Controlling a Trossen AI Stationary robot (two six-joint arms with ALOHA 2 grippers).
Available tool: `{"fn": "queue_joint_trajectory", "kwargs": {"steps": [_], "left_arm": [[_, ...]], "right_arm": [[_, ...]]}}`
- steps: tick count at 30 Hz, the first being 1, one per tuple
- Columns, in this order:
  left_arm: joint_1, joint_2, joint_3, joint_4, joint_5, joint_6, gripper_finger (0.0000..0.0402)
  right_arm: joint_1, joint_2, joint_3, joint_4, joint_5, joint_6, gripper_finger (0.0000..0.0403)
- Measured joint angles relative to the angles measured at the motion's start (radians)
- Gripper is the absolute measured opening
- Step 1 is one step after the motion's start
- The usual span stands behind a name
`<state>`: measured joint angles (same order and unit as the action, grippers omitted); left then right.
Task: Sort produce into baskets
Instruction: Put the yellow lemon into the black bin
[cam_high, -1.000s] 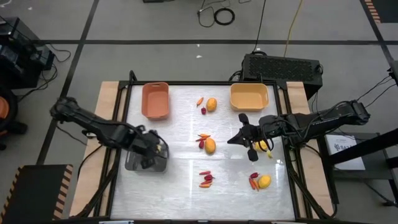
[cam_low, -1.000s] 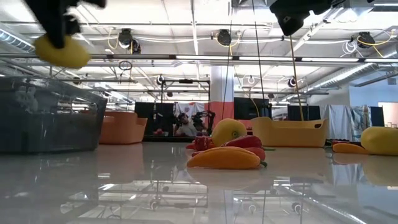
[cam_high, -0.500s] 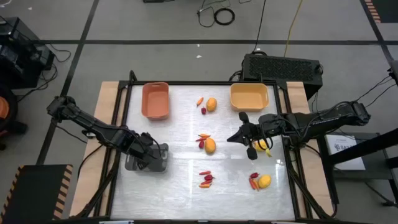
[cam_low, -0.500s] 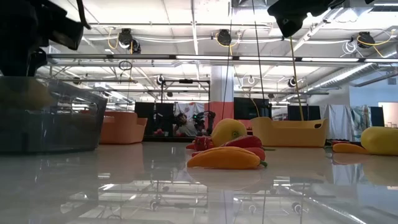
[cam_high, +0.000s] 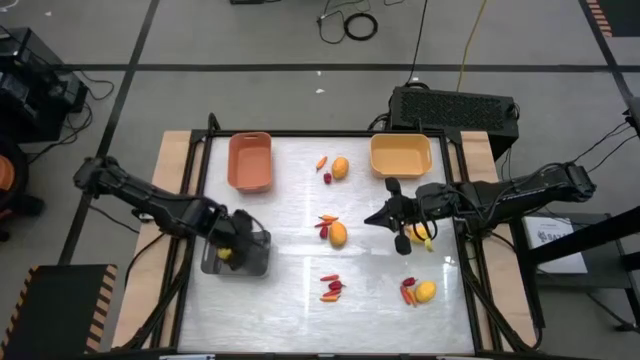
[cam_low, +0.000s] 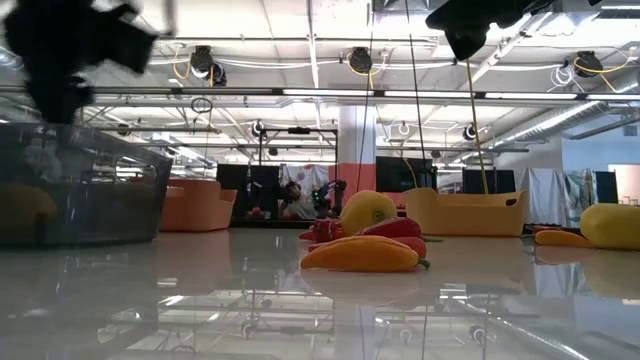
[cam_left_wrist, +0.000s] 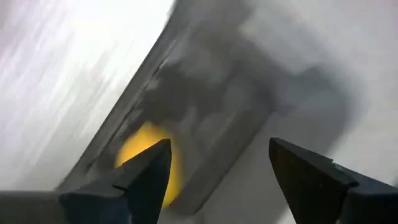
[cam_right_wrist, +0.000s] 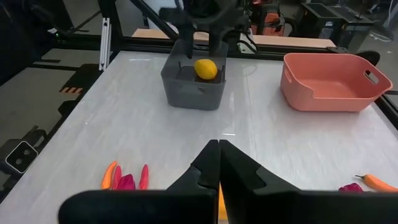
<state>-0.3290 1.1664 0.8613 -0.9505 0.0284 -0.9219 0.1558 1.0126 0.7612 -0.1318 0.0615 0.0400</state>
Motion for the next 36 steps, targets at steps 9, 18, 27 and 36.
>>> {"fn": "queue_joint_trajectory", "kwargs": {"steps": [9,18,27,36], "left_arm": [[0.126,0.041,0.037,0.539,-0.090,0.245,0.0276],[0.255,0.336,0.184,0.739,0.054,0.556,0.0276],[0.317,0.688,0.646,0.395,0.082,0.808,0.0276],[0.313,0.872,0.794,0.375,0.182,1.288,0.0276]], "right_arm": [[-0.002,0.000,0.000,0.000,0.048,0.037,0.0000],[-0.004,0.000,0.000,-0.001,0.047,0.154,0.0000],[-0.004,0.000,0.000,-0.075,0.042,0.360,0.0000],[0.030,0.000,0.000,-0.205,0.038,0.473,0.0000]]}}
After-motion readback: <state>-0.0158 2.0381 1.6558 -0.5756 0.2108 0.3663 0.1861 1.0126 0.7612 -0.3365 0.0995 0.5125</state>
